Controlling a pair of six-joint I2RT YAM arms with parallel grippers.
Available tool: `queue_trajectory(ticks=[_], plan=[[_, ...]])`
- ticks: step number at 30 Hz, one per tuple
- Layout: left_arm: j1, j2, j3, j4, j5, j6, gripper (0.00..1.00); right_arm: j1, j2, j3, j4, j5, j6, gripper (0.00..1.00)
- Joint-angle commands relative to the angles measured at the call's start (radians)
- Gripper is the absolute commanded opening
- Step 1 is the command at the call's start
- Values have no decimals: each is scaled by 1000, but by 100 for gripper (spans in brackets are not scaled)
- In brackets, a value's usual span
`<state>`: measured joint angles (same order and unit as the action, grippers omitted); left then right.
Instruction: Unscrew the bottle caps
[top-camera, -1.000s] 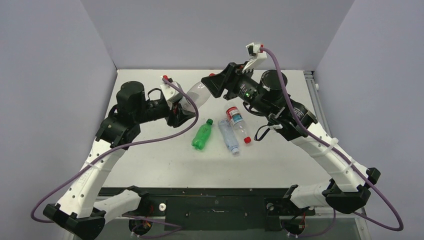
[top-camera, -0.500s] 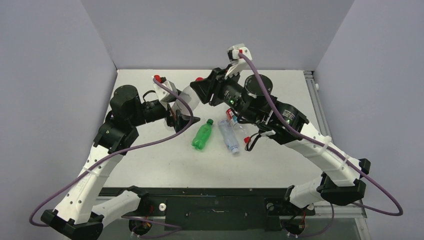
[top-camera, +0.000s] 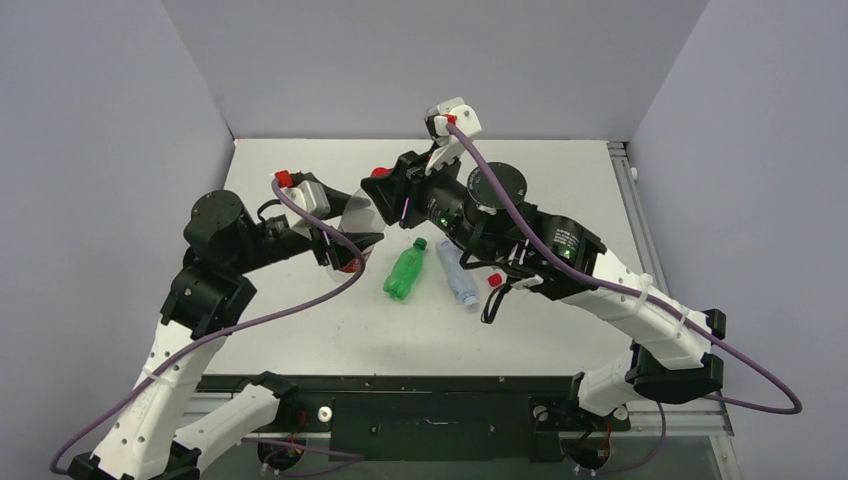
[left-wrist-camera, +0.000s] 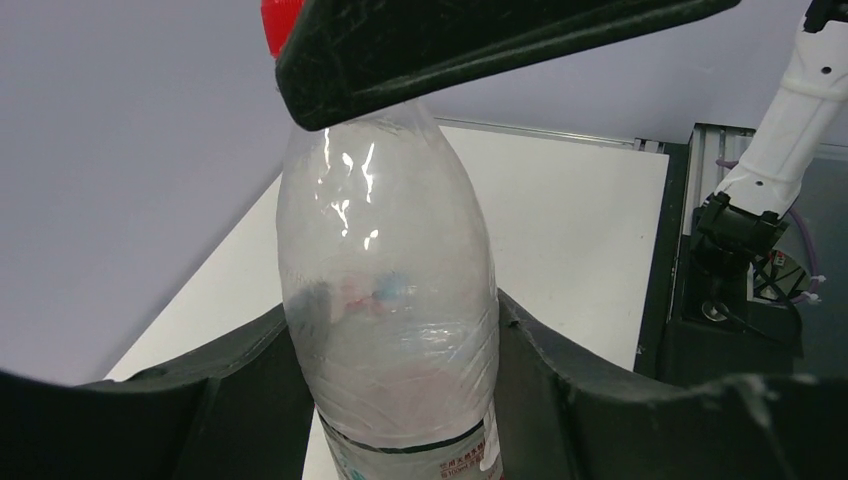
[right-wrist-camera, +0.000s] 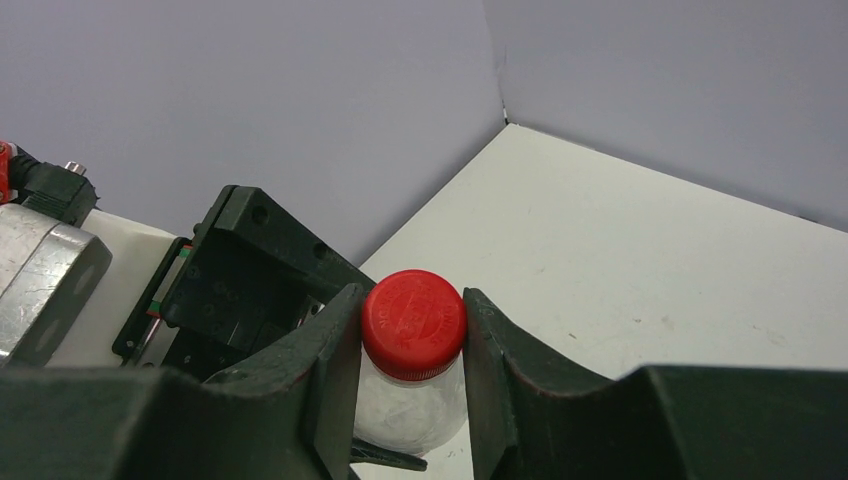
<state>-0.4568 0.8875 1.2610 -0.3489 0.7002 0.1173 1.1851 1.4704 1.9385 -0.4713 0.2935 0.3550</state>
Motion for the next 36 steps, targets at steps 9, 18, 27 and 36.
queue_trajectory(ticks=[9, 18, 27, 36], plan=[[-6, 1, -12, 20, 88, -10, 30, 22, 27, 36, -7, 71, -61, 0], [-5, 18, -14, 280, 296, -334, 17, 3, -42, -1, 90, -228, -146, 0], [-5, 20, -51, 522, 382, -583, 12, -64, -130, -41, 92, -574, -214, 0], [-7, -21, -65, 209, 43, -113, 24, -62, -31, 139, -71, -179, -191, 78]])
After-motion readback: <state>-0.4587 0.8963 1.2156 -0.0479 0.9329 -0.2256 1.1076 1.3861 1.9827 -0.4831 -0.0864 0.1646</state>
